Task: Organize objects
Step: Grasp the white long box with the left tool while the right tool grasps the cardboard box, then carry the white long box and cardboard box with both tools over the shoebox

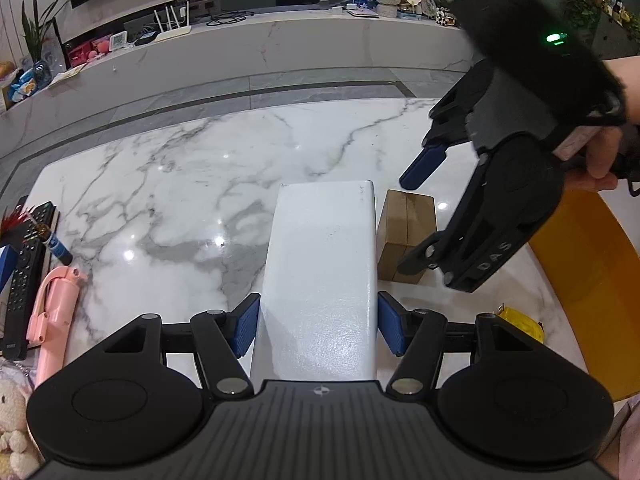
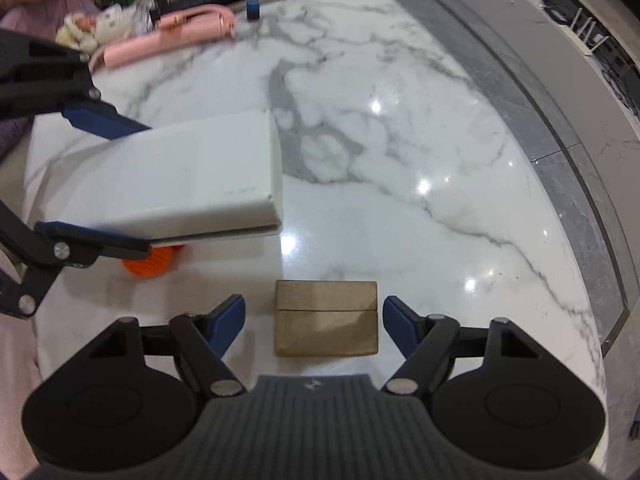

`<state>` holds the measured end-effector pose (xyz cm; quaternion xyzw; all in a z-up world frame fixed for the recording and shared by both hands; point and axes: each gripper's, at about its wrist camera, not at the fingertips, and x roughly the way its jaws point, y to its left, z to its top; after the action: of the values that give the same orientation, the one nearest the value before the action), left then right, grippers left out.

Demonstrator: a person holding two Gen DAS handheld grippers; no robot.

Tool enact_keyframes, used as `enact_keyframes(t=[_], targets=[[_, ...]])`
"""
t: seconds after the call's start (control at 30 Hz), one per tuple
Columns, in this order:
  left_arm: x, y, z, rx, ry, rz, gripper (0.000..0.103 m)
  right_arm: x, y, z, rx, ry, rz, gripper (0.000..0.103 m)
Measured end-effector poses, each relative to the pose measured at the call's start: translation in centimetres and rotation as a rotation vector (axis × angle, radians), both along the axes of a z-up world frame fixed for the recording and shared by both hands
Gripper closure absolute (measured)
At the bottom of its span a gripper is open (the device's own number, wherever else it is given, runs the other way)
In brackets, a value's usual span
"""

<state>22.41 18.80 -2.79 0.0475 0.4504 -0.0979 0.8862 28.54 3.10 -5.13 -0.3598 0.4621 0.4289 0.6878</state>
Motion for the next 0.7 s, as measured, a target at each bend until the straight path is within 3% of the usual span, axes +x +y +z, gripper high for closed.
enact_keyframes(t=[0.1,0.2,0.37,0.7], targets=[[0.2,0.1,-0.1,-0.002,-0.003,0.002,0.032,0.9,0.4,-1.1,-0.038,0.022,-0.019,0.029],[0.1,0.1,-0.1,-0.005,-0.002,0.003,0.032,1.1,0.3,-1.7,-0.052,0.030,-0.037,0.041],[-0.8,-0.5,0.9,0.011,-0.021,-0.039,0.032,0.2,-0.2,-1.1,-0.050,-0.007,-0.032,0.041],[-3.5,-5.4,6.5,0.104,-0.144,-0.213,0.032,-5.6,-6.0,7.2,-0.013,-0.104,0.077,0.042]])
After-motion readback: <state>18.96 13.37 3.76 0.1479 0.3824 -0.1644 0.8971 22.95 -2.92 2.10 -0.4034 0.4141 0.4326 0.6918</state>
